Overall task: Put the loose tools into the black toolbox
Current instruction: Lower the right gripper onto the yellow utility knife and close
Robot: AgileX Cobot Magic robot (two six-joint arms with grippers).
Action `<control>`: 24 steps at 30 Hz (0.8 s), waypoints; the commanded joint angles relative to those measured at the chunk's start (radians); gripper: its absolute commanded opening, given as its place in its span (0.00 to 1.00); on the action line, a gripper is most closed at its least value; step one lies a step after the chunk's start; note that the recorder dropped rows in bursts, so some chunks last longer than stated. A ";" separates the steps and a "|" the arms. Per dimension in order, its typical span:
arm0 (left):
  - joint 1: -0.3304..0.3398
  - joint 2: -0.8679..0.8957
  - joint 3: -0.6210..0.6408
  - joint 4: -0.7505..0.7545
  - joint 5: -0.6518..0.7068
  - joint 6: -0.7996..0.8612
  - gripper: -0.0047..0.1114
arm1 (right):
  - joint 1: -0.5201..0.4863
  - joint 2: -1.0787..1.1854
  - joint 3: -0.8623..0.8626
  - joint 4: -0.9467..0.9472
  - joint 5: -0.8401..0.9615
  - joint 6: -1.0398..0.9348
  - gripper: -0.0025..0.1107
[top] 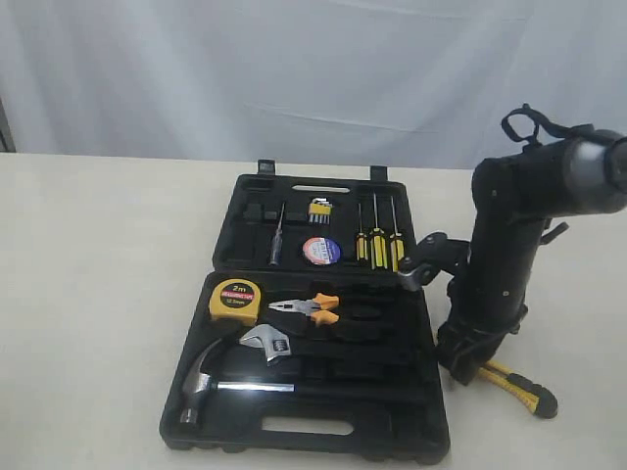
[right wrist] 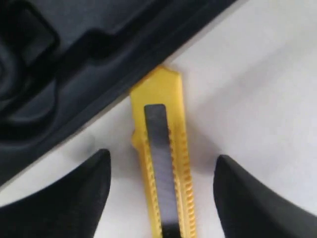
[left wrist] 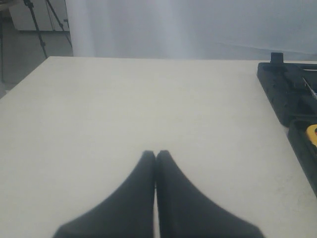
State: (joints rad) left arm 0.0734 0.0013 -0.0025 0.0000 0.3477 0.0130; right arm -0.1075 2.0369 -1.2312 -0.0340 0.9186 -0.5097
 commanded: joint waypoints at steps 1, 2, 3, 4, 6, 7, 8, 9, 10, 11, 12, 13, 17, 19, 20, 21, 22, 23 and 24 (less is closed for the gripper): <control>-0.005 -0.001 0.003 0.000 -0.005 -0.006 0.04 | -0.021 0.031 0.000 -0.023 0.032 0.034 0.54; -0.005 -0.001 0.003 0.000 -0.005 -0.006 0.04 | -0.030 0.040 0.000 -0.020 0.046 0.050 0.53; -0.005 -0.001 0.003 0.000 -0.005 -0.006 0.04 | -0.043 0.047 0.000 -0.016 0.058 0.066 0.51; -0.005 -0.001 0.003 0.000 -0.005 -0.006 0.04 | -0.055 0.049 0.000 -0.013 0.065 0.075 0.46; -0.005 -0.001 0.003 0.000 -0.005 -0.006 0.04 | -0.066 0.049 0.000 -0.004 0.079 0.077 0.33; -0.005 -0.001 0.003 0.000 -0.005 -0.006 0.04 | -0.066 0.049 0.000 0.003 0.091 0.077 0.24; -0.005 -0.001 0.003 0.000 -0.005 -0.006 0.04 | -0.066 0.049 0.000 0.010 0.091 0.075 0.20; -0.005 -0.001 0.003 0.000 -0.005 -0.006 0.04 | -0.066 0.049 0.000 0.013 0.091 0.075 0.15; -0.005 -0.001 0.003 0.000 -0.005 -0.006 0.04 | -0.066 0.049 0.000 0.013 0.091 0.075 0.11; -0.005 -0.001 0.003 0.000 -0.005 -0.006 0.04 | -0.066 0.049 0.000 0.014 0.100 0.089 0.01; -0.005 -0.001 0.003 0.000 -0.005 -0.006 0.04 | -0.066 0.049 0.000 0.014 0.108 0.100 0.02; -0.005 -0.001 0.003 0.000 -0.005 -0.006 0.04 | -0.066 0.049 0.000 0.014 0.114 0.103 0.02; -0.005 -0.001 0.003 0.000 -0.005 -0.006 0.04 | -0.066 0.000 0.000 0.014 0.145 0.226 0.02; -0.005 -0.001 0.003 0.000 -0.005 -0.006 0.04 | -0.066 -0.060 0.000 0.011 0.159 0.305 0.02; -0.005 -0.001 0.003 0.000 -0.005 -0.006 0.04 | -0.066 -0.085 0.000 0.011 0.164 0.333 0.02; -0.005 -0.001 0.003 0.000 -0.005 -0.006 0.04 | -0.066 -0.133 0.000 0.011 0.180 0.376 0.02; -0.005 -0.001 0.003 0.000 -0.005 -0.006 0.04 | -0.066 -0.160 0.000 0.011 0.191 0.398 0.02; -0.005 -0.001 0.003 0.000 -0.005 -0.006 0.04 | -0.066 -0.215 0.000 0.006 0.219 0.421 0.02; -0.005 -0.001 0.003 0.000 -0.005 -0.006 0.04 | -0.064 -0.267 0.000 0.006 0.262 0.421 0.02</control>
State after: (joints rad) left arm 0.0734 0.0013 -0.0025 0.0000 0.3477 0.0130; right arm -0.1684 1.8352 -1.2316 -0.0211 1.1228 -0.1101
